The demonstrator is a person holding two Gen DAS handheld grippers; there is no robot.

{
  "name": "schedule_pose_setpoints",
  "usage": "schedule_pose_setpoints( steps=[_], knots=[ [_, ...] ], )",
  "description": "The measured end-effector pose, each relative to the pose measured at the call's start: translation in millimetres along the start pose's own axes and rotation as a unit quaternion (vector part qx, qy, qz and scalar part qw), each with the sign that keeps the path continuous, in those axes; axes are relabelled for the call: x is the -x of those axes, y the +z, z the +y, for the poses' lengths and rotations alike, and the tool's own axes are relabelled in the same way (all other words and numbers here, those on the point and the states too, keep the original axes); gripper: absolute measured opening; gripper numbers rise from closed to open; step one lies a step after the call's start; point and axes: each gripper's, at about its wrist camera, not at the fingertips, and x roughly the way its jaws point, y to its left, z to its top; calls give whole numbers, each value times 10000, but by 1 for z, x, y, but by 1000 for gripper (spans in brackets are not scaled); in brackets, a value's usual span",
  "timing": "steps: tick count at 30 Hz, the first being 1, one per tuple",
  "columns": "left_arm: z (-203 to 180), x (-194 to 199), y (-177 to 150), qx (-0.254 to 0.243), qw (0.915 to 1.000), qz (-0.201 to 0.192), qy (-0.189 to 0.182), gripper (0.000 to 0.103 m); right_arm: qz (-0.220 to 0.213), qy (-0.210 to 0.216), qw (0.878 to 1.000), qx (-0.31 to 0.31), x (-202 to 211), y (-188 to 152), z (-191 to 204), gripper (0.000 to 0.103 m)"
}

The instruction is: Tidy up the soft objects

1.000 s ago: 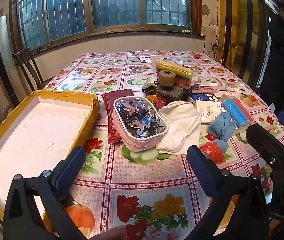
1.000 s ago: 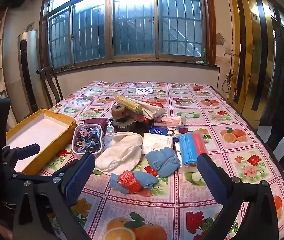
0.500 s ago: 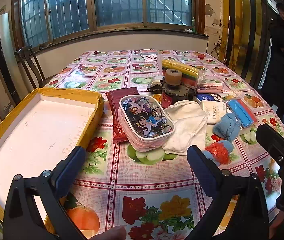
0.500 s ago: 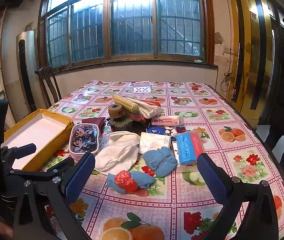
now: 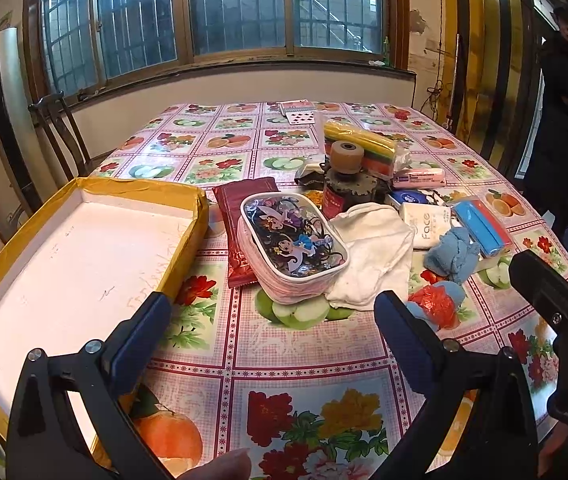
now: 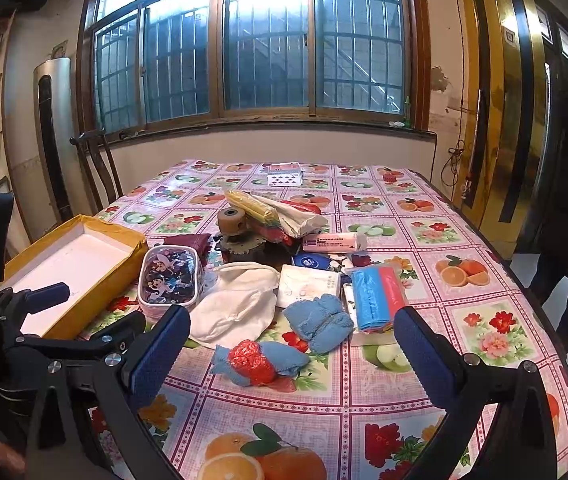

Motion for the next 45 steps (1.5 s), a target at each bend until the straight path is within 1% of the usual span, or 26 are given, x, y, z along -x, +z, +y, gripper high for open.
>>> schedule_pose_setpoints(
  steps=[6, 9, 11, 13, 16, 18, 20, 23, 25, 27, 32, 35, 38, 42, 45],
  knots=[
    [0, 0, 0, -22, 10000, -24, 42, 102, 14, 20, 10000, 0, 0, 0, 0, 103],
    [0, -2, 0, -55, 10000, 22, 51, 102, 45, -48, 10000, 61, -1, 0, -2, 103],
    [5, -6, 2, -22, 9999, 148, -1, 102, 135, -41, 9999, 100, -3, -1, -4, 103],
    [16, -10, 8, 169, 9995, 249, -52, 102, 270, 7, 9996, 119, -8, -3, -6, 103],
    [25, -20, 18, 360, 9973, 534, -350, 102, 506, 66, 9985, 204, -18, -3, -7, 103],
    [27, -28, 24, 399, 9943, 795, -591, 102, 709, 176, 9970, 258, -27, -1, -5, 103],
    [27, -39, 29, 483, 9897, 1152, -703, 102, 966, 356, 9942, 304, -37, 2, -4, 103],
    [28, -58, 34, 606, 9787, 1693, -992, 102, 1358, 742, 9877, 240, -51, 2, -4, 103],
    [29, -69, 36, 726, 9713, 1992, -1080, 102, 1474, 945, 9843, 227, -54, -1, -1, 103],
    [31, -76, 39, 862, 9669, 2112, -1143, 102, 1521, 1058, 9822, 302, -56, -4, 4, 103],
    [29, -91, 48, 846, 9640, 2282, -1070, 102, 1655, 1290, 9764, 511, -61, -9, 18, 103],
    [28, -97, 56, 868, 9648, 2284, -975, 102, 1724, 1366, 9738, 575, -67, -9, 24, 103],
    [26, -102, 65, 946, 9647, 2267, -951, 102, 1740, 1309, 9741, 604, -73, -8, 28, 103],
    [22, -113, 68, 977, 9635, 2370, -769, 102, 1746, 1386, 9728, 627, -80, -7, 29, 103],
    [21, -119, 67, 1042, 9616, 2457, -644, 102, 1698, 1402, 9721, 804, -82, -8, 32, 103]
  ],
)
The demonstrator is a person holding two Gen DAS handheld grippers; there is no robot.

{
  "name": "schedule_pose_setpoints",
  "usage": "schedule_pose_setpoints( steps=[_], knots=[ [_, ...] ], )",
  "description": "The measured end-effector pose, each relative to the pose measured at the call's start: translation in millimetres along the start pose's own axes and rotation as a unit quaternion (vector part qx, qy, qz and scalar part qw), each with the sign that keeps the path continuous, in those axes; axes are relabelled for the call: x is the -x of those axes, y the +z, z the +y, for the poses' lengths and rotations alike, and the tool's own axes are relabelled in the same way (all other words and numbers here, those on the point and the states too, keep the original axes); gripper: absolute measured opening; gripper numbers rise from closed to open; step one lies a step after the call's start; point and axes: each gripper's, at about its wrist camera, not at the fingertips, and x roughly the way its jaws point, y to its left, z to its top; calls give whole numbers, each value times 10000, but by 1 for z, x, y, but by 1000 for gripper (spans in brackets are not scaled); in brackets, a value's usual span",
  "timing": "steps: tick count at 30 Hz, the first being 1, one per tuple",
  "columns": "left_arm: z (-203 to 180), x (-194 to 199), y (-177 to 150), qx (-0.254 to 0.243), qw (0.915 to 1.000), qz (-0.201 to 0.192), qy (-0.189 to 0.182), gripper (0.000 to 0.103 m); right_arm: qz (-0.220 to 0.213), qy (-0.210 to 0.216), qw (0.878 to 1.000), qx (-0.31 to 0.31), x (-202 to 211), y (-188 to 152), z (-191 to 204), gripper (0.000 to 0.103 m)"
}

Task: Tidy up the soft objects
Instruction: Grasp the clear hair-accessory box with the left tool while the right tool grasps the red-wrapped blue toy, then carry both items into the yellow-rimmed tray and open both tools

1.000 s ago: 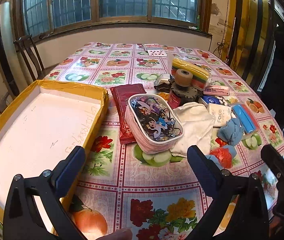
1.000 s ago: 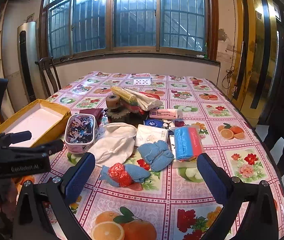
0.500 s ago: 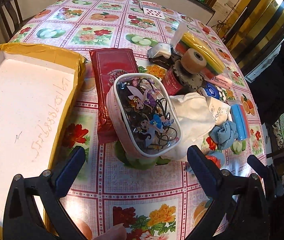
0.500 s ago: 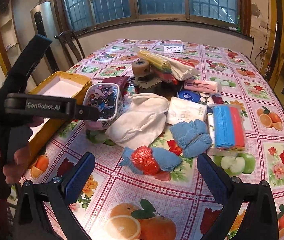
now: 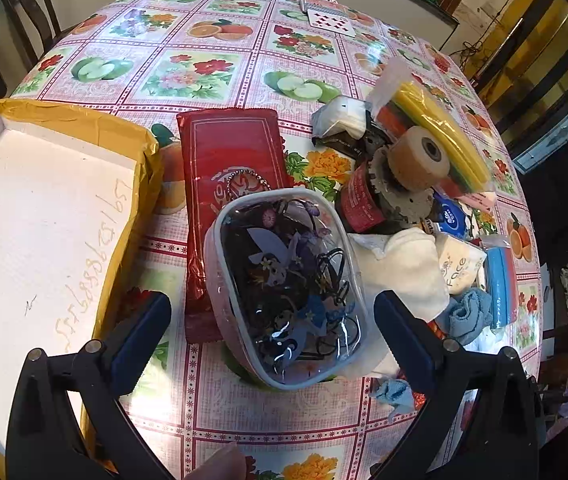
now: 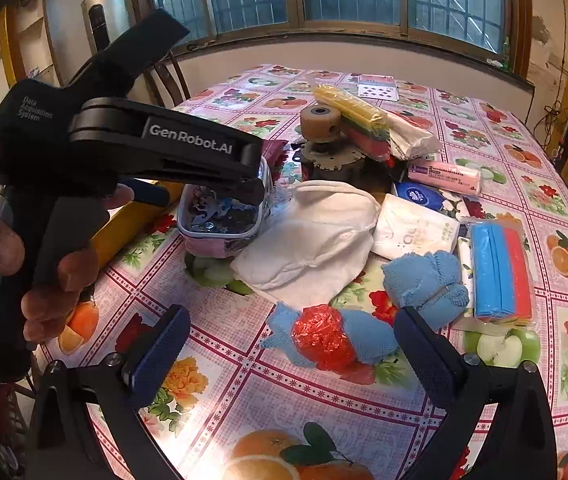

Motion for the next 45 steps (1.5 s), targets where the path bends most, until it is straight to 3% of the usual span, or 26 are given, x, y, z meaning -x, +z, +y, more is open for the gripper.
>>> schedule_pose_setpoints(
  steps=[12, 17, 24, 30, 40, 45],
  knots=[
    [-7, -19, -3, -62, 9996, 259, 94, 101, 292, 518, 9982, -21, -28, -4, -20, 101],
    [-6, -21, -4, -86, 9995, 284, 100, 96, 386, 537, 9978, -59, -38, -2, -25, 93],
    [-15, -21, -9, -405, 9980, 438, 214, 84, 476, 358, 9980, -211, -41, -1, -38, 61],
    [-15, -14, -14, -534, 9980, 320, 60, 81, 345, 557, 9963, -558, -33, -5, -49, 51],
    [-1, 38, -32, -663, 9970, -141, -365, 79, -56, 785, 9962, -363, 5, 5, -8, 51],
    [29, 79, -33, -659, 9965, -458, -247, 79, -197, 1116, 9935, -82, 8, 36, 39, 51]
  ],
)
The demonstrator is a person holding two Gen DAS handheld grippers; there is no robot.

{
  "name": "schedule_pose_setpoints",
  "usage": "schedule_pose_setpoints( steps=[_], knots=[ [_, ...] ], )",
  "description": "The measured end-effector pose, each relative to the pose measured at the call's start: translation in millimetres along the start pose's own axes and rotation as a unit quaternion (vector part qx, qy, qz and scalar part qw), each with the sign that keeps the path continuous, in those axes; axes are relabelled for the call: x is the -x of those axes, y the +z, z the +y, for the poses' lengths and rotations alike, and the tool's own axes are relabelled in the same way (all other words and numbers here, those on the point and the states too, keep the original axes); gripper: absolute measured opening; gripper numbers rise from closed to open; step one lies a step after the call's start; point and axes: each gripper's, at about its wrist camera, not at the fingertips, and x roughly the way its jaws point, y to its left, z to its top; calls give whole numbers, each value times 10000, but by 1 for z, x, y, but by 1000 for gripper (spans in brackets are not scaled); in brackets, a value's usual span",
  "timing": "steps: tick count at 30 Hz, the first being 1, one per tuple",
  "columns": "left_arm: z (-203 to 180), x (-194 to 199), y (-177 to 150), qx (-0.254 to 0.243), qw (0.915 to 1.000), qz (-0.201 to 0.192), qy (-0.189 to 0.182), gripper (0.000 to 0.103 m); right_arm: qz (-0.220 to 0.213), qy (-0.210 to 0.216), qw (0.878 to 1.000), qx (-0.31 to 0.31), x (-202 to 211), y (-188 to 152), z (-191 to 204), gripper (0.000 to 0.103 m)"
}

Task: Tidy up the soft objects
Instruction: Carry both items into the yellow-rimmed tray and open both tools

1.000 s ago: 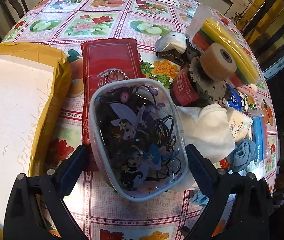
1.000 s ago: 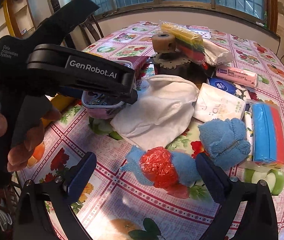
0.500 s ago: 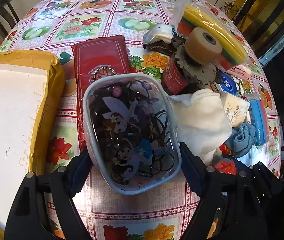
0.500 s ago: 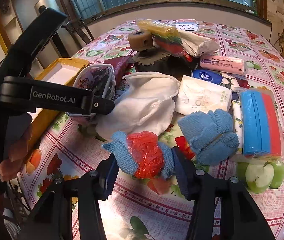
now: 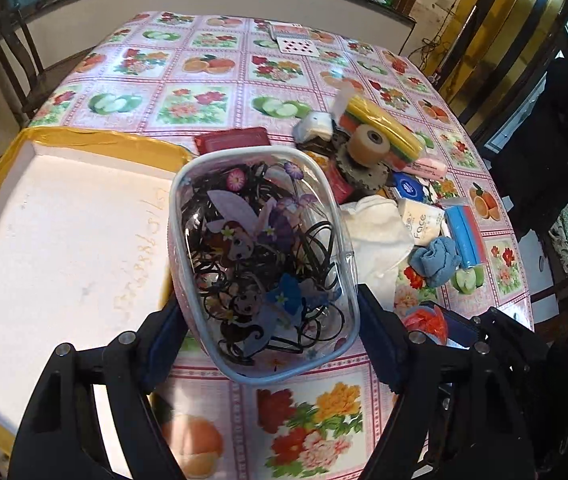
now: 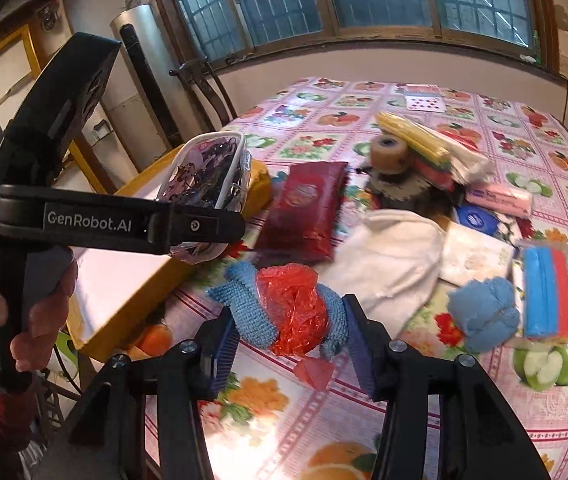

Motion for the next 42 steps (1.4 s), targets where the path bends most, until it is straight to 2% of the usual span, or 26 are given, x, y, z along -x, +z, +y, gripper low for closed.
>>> schedule_pose_setpoints(
  steps=[5, 8, 11, 17, 19, 26, 28, 30, 32, 34, 40, 42],
  knots=[
    [62, 29, -5, 391, 9980, -229, 446, 79, 80, 299, 9991, 293, -38, 32, 54, 51],
    [96, 34, -9, 628, 9953, -268, 687, 79, 92, 393, 9982, 435, -61, 47, 83, 51],
    [120, 30, -13, 853, 9931, -223, 774, 79, 209, 398, 9976, 523, -88, 58, 104, 51],
    [155, 9, -5, 1220, 9892, -144, 804, 79, 456, 106, 9977, 496, -142, 76, 110, 51],
    [162, -1, 2, 1260, 9894, -111, 720, 79, 485, -37, 9977, 474, -153, 79, 108, 51],
    [181, -27, 26, 1322, 9876, -12, 841, 79, 530, -327, 9972, 414, -183, 89, 99, 53],
    [183, -34, 30, 1239, 9866, 10, 1059, 80, 583, -329, 9966, 470, -189, 90, 100, 57],
    [188, -40, 33, 1253, 9865, 54, 1053, 80, 631, -318, 9964, 465, -192, 91, 100, 58],
    [194, -42, 33, 1383, 9864, 97, 880, 81, 632, -268, 9968, 412, -191, 90, 100, 65],
    [197, -42, 32, 1422, 9856, 87, 913, 81, 537, -225, 9977, 356, -186, 90, 100, 77],
    [199, -35, 29, 1429, 9841, 155, 1046, 82, 247, 17, 9995, 183, -160, 88, 102, 79],
    [198, -26, 27, 1424, 9822, 48, 1224, 82, 121, 146, 9997, 129, -145, 85, 103, 79]
  ],
)
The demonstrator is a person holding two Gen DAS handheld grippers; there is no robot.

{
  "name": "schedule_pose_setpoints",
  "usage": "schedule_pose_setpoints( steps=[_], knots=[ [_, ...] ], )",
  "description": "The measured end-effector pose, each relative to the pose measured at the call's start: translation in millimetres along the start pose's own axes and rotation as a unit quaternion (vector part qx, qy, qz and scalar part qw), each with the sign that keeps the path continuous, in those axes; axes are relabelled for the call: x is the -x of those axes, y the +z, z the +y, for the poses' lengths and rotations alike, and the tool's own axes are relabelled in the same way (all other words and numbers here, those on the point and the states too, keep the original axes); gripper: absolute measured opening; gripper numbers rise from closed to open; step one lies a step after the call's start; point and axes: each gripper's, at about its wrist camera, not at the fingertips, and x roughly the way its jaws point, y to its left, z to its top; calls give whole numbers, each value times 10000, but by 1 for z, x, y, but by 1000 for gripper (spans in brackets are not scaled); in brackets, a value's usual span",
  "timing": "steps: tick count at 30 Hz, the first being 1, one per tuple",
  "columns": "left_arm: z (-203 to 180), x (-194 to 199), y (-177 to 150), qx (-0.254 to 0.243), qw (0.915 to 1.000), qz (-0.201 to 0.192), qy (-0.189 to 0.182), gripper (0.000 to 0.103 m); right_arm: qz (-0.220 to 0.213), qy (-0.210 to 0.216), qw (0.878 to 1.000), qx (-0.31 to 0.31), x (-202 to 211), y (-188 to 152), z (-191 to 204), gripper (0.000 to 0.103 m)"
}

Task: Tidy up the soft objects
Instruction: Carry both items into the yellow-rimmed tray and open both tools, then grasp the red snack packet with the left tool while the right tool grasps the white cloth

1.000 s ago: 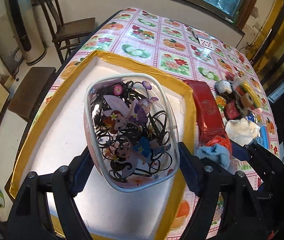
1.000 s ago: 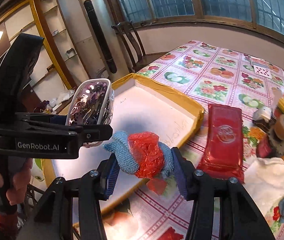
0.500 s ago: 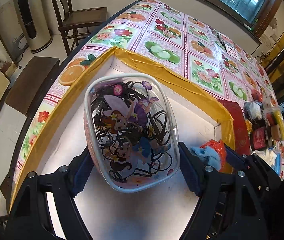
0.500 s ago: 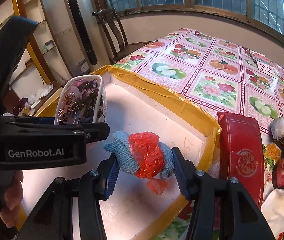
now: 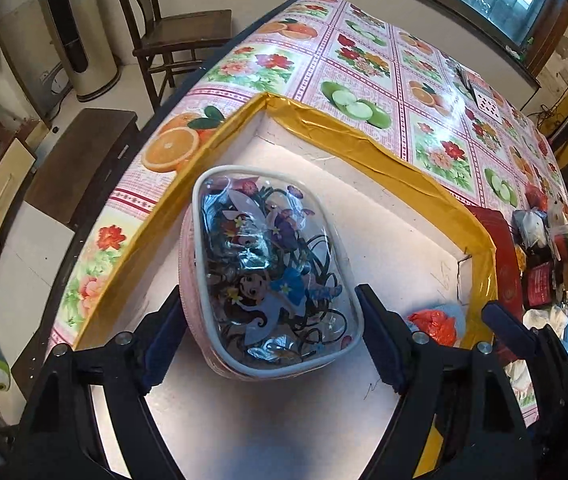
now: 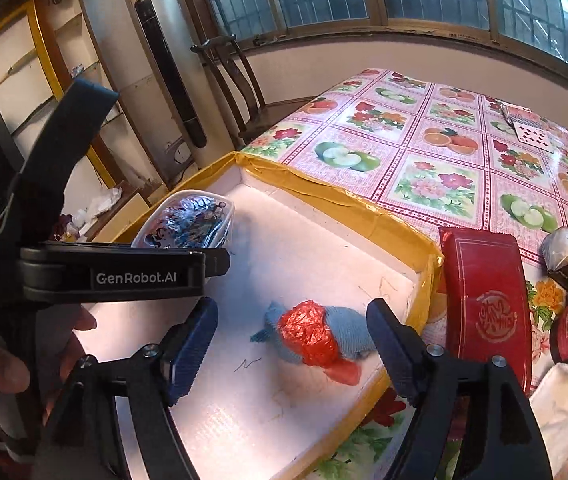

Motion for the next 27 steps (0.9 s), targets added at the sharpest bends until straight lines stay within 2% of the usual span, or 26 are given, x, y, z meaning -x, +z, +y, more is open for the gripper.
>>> schedule_pose_setpoints(
  steps=[5, 10, 15, 18, 21, 27],
  knots=[
    [-2, 32, -5, 20, 9991, -426, 20, 84, -242, 33, 9997, -36, 34, -8, -3, 80],
    [5, 37, -7, 297, 9983, -289, -399, 84, -406, -65, 9990, -165, 64, -18, -24, 80],
    [-4, 46, -16, 291, 9981, -367, -391, 84, -641, -363, 9965, -400, 101, -38, -60, 84],
    [-19, 59, -23, 213, 9973, -448, -550, 84, -664, -743, 9933, -585, 115, -52, -85, 87],
    [-44, 70, -31, 25, 9961, -493, -735, 84, -608, -895, 9903, -873, 124, -66, -112, 87],
    [-111, 74, -51, -407, 9903, -179, -1316, 87, -318, -1142, 9860, -1176, 126, -90, -142, 88]
  ],
)
